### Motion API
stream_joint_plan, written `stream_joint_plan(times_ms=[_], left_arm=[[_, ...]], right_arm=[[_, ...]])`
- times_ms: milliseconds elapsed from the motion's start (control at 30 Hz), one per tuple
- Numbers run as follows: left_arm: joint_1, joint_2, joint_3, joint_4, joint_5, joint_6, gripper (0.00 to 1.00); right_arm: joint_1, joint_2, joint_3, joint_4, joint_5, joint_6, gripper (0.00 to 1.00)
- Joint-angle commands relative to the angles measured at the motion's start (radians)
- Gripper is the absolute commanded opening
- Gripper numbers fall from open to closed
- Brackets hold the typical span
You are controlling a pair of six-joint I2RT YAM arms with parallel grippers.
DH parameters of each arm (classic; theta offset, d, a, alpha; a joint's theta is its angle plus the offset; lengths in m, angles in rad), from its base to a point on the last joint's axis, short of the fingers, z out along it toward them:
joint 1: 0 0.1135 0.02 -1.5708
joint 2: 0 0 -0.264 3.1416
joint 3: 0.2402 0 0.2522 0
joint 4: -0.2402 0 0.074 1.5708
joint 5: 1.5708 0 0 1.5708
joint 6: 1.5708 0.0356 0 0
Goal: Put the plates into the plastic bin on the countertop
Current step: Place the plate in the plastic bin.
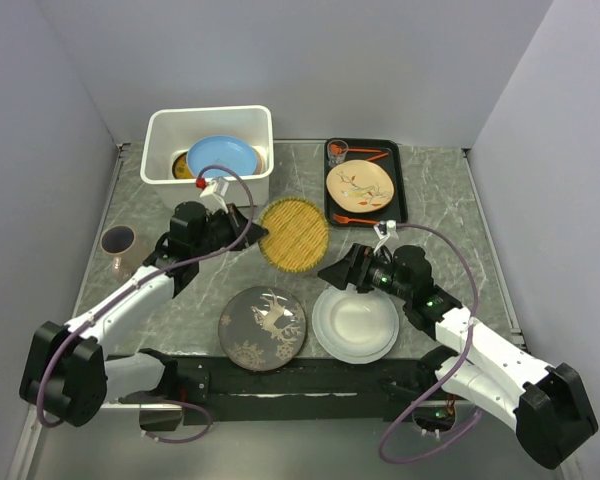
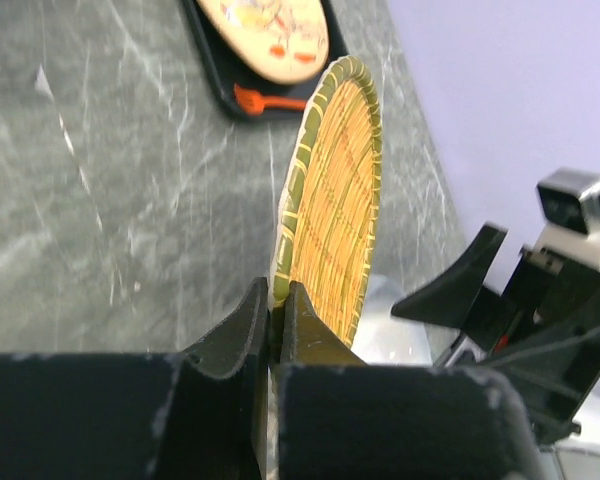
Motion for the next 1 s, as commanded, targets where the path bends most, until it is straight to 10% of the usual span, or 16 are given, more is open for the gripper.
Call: stream_joint_plan(times_ms=[0, 967], left_arm=[[0.0, 0.038, 0.118, 0.061, -0.017, 0.0, 0.01], [0.175, 0.269, 0.52, -0.058, 0.011, -0.026, 0.01]], right_arm=[[0.005, -0.011, -0.017, 0.057, -0.005, 0.005, 1.0], [-0.001, 0.036, -0.049, 0.105, -0.034, 0.017, 1.0]])
